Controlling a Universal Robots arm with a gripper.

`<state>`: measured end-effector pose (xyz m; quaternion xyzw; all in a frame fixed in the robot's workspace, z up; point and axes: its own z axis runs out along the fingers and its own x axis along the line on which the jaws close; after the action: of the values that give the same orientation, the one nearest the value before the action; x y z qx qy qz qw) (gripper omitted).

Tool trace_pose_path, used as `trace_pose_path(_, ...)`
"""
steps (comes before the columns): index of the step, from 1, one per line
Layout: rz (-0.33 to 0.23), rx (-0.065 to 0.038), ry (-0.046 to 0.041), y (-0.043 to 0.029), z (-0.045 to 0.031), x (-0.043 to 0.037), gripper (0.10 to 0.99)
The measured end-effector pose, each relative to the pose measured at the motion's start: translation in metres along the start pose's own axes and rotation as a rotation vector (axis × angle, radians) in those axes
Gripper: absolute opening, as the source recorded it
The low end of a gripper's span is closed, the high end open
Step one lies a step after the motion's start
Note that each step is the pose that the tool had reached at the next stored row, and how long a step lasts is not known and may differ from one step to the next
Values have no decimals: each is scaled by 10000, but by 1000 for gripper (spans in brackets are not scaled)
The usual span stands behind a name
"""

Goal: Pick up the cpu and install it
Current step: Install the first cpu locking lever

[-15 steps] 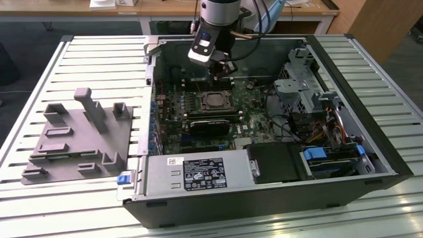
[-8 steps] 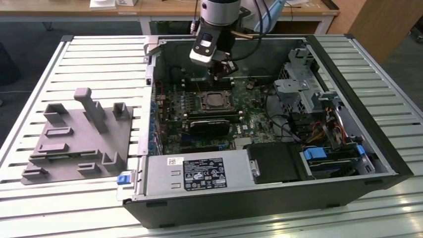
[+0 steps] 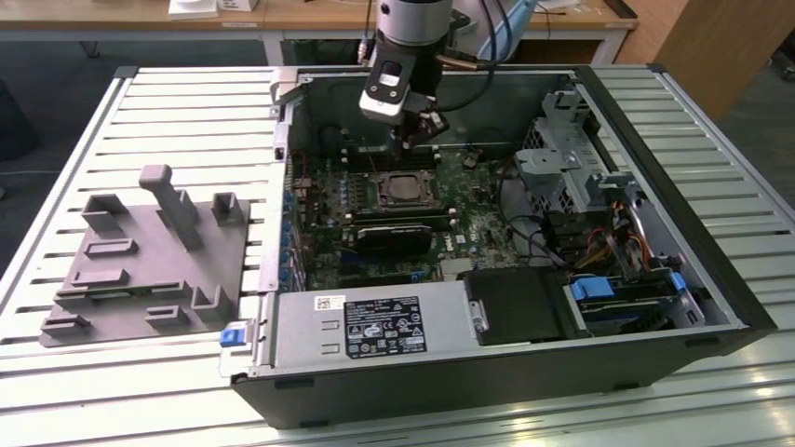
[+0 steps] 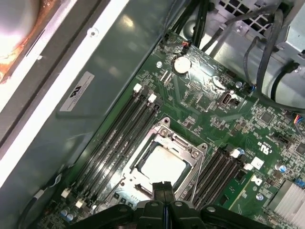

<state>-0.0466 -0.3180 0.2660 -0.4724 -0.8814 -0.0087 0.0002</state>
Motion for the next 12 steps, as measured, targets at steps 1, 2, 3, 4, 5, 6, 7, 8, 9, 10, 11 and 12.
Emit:
trace_pose_path(1,-20,0,0,0,-8,0,106)
trace_pose_path(2,-45,-1,1,0,-8,0,106)
trace_pose_path(3,-101,-1,2,0,-8,0,106)
trace_pose_path(4,-202,0,4,0,-8,1,106)
trace_pose_path(5,-342,1,6,0,-8,1,106)
trace_pose_path(6,-471,3,7,-1,-9,1,106)
trace_pose_path(7,-632,5,9,-1,-9,1,106)
trace_pose_path(8,-792,7,12,-1,-9,1,106)
trace_pose_path(9,-935,8,14,0,-9,1,106)
trace_pose_path(10,-1045,9,16,-1,-9,1,106)
trace_pose_path(11,-1137,9,18,-1,-9,1,106)
trace_pose_path(12,-1227,10,19,-1,-9,1,106)
